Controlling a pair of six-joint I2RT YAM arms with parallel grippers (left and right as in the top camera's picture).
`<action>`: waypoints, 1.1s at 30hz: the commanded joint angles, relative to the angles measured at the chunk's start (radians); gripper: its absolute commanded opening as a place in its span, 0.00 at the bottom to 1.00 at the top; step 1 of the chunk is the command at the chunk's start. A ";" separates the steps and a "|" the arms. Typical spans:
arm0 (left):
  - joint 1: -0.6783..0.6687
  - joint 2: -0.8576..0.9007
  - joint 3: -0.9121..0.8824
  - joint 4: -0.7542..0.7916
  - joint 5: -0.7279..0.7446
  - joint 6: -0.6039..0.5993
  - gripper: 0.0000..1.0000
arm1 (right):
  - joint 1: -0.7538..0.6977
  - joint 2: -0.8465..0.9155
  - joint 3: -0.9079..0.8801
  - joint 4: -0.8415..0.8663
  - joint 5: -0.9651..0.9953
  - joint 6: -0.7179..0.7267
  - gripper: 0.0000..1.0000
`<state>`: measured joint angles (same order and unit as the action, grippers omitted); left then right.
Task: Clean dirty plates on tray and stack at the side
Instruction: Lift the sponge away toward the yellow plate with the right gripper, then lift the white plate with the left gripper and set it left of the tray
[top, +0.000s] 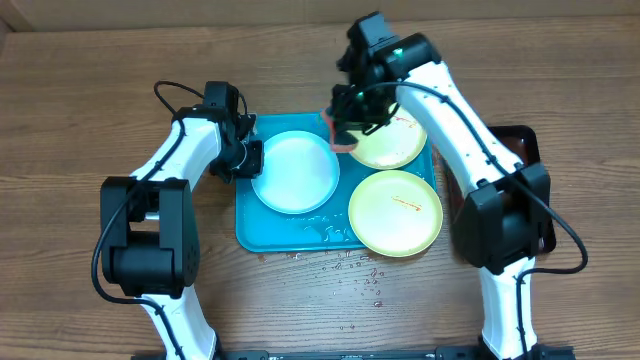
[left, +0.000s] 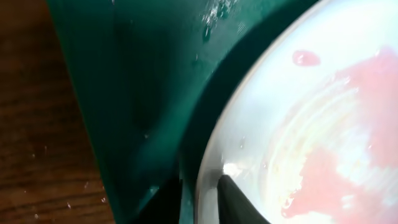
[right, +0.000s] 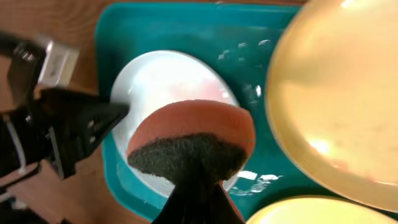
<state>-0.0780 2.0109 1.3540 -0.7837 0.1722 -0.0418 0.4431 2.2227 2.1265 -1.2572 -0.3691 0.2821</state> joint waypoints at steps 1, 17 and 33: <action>-0.007 0.020 0.008 -0.045 0.003 -0.077 0.24 | 0.002 -0.023 0.021 -0.002 0.018 0.010 0.04; -0.001 0.006 0.048 -0.032 0.000 -0.093 0.04 | 0.001 -0.034 0.022 -0.026 0.038 0.011 0.04; -0.052 -0.326 0.122 -0.048 -0.391 -0.021 0.04 | -0.111 -0.108 0.022 -0.035 0.039 0.010 0.04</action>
<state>-0.0902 1.7473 1.4536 -0.8242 -0.0772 -0.0933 0.3679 2.1635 2.1265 -1.2953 -0.3328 0.2882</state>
